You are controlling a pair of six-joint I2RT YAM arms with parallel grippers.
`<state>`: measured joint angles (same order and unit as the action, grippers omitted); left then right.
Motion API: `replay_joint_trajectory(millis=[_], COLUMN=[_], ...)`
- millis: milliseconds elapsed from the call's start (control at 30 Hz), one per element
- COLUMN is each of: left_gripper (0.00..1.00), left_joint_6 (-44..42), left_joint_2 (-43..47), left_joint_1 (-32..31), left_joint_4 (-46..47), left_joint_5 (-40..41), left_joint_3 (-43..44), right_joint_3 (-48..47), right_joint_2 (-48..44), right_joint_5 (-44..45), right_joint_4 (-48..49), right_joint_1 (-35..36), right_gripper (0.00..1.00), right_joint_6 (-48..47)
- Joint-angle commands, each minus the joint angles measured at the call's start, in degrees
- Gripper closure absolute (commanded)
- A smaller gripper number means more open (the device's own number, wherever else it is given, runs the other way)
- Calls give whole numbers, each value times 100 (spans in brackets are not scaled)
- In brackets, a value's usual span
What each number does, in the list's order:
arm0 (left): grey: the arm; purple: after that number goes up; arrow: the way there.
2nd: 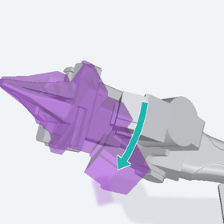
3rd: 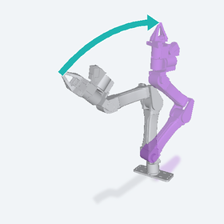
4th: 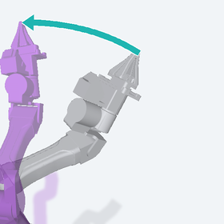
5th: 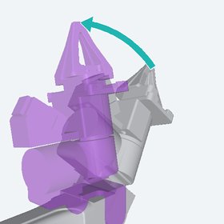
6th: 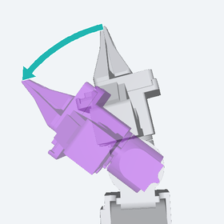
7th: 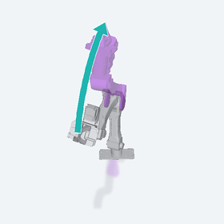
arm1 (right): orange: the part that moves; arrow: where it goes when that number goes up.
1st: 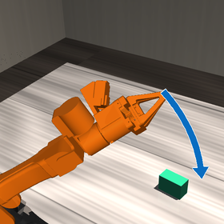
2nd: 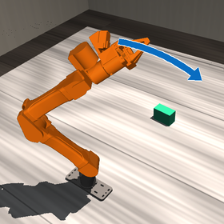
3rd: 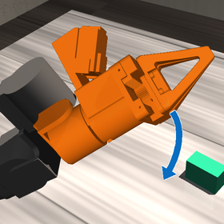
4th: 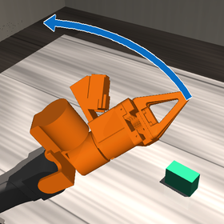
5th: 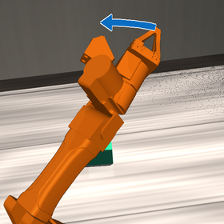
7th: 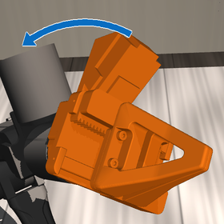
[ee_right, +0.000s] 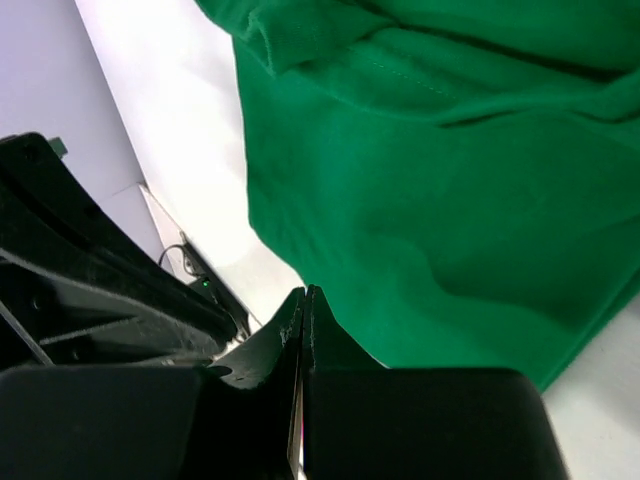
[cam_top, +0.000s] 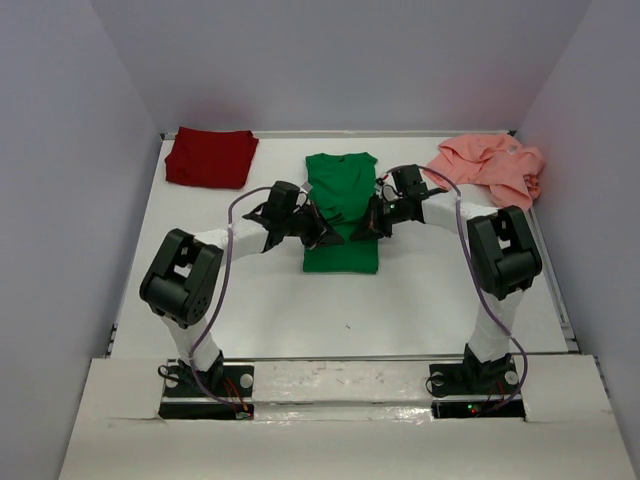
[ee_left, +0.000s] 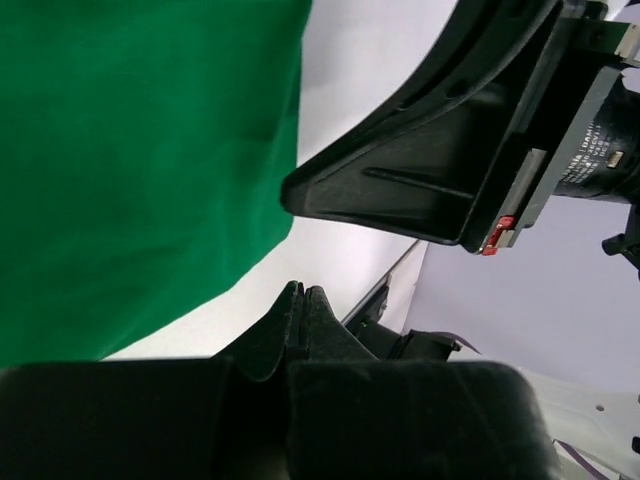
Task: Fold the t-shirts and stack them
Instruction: Fold the tshirt
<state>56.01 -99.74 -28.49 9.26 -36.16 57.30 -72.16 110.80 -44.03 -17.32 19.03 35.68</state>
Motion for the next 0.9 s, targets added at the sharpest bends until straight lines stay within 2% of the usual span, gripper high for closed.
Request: replay_joint_trajectory(millis=[0,267,400,467,533,867], left_gripper=[100,100,100,100,100,100], left_joint_6=[367,454,306,209,226,376], left_joint_2=[52,-677,-959,-1213,-1345,-1206], left_joint_1=[-139,-359,-377,-385,-368,-324], left_joint_4=[964,947,254,-458,-504,-548], left_joint_5=[38,-66,100,267,276,329], left_joint_3=[-201,-289,-246,-114,-184,-439], right_joint_3=[35,53,-35,-70,-88,-395], right_joint_2=[-41,29,108,178,240,732], right_joint_5=[-26,-53,-27,-18,-18,306], right_joint_4=[571,950,1029,1055,1117,1275], right_joint_1=[57,110,163,268,320,426], right_gripper=[100,100,100,100,100,100], right_joint_6=[202,404,413,413,431,326])
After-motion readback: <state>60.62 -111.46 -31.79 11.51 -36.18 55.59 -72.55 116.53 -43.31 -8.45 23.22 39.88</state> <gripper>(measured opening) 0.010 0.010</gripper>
